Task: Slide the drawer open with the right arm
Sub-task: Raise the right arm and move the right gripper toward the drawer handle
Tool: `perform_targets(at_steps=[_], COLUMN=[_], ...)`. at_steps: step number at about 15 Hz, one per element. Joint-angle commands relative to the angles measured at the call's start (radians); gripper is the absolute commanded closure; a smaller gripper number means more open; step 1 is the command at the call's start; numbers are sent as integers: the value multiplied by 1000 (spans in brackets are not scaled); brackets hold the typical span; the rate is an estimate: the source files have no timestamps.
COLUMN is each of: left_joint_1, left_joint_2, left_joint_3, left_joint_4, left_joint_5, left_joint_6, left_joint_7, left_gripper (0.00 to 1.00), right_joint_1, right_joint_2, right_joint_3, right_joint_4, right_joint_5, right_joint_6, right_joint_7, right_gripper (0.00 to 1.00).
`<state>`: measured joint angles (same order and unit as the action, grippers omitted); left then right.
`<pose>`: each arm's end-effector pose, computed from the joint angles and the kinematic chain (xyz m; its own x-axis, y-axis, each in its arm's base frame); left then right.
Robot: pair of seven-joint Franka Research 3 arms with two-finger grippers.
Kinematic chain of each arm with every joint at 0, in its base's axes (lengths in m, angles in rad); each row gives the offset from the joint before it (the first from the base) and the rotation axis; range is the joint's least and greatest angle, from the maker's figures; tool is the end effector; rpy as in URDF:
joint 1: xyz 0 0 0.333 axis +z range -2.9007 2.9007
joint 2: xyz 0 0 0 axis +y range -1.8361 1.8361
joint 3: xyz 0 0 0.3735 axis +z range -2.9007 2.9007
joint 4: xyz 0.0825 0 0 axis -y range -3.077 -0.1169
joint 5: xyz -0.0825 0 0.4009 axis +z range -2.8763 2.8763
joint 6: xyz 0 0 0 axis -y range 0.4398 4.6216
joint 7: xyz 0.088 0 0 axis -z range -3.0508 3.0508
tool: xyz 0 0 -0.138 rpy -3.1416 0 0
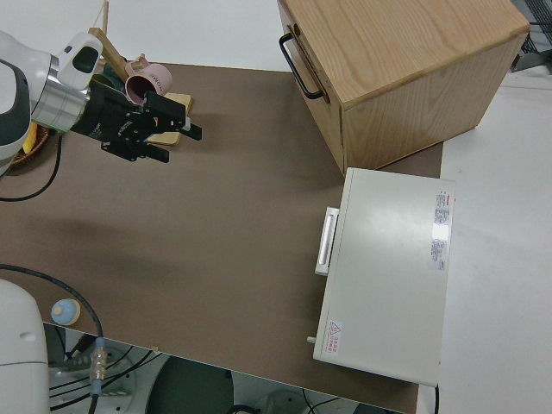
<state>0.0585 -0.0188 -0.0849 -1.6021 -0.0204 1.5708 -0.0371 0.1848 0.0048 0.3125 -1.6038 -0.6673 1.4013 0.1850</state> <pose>0.5634 -0.0182 0.6464 0.9999 0.0107 -0.0133 0.0110 -0.9998 0.0183 0.5254 0.1784 0.6526 0.9682 0.2445 -0.0531 0.2213 -0.7376 0.6379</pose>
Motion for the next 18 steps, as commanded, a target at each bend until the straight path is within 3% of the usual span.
perform_targets(at_steps=[1, 8, 11, 16, 18], left_joint_1=[-5, -5, -5, -5, -5], left_joint_2=[-7, -7, -9, -9, -9], left_joint_3=[4, 4, 4, 4, 4], left_joint_4=[1, 1, 1, 1, 1], left_joint_5=[13, 13, 13, 13, 13], left_joint_6=[-5, -6, -5, -5, -5], left_joint_7=[6, 6, 5, 6, 6], left_gripper=[2, 5, 2, 5, 5], right_joint_1=[36, 88, 104, 127, 137], right_joint_2=[49, 103, 112, 185, 198], right_joint_3=[22, 23, 22, 20, 10], right_joint_4=[-19, -80, -137, -176, -176], right_joint_5=[-152, -316, -399, -509, -529], right_joint_6=[-31, -62, -62, -90, -97], right_joint_7=[51, 195, 256, 497, 505], right_gripper=[11, 11, 11, 11, 11])
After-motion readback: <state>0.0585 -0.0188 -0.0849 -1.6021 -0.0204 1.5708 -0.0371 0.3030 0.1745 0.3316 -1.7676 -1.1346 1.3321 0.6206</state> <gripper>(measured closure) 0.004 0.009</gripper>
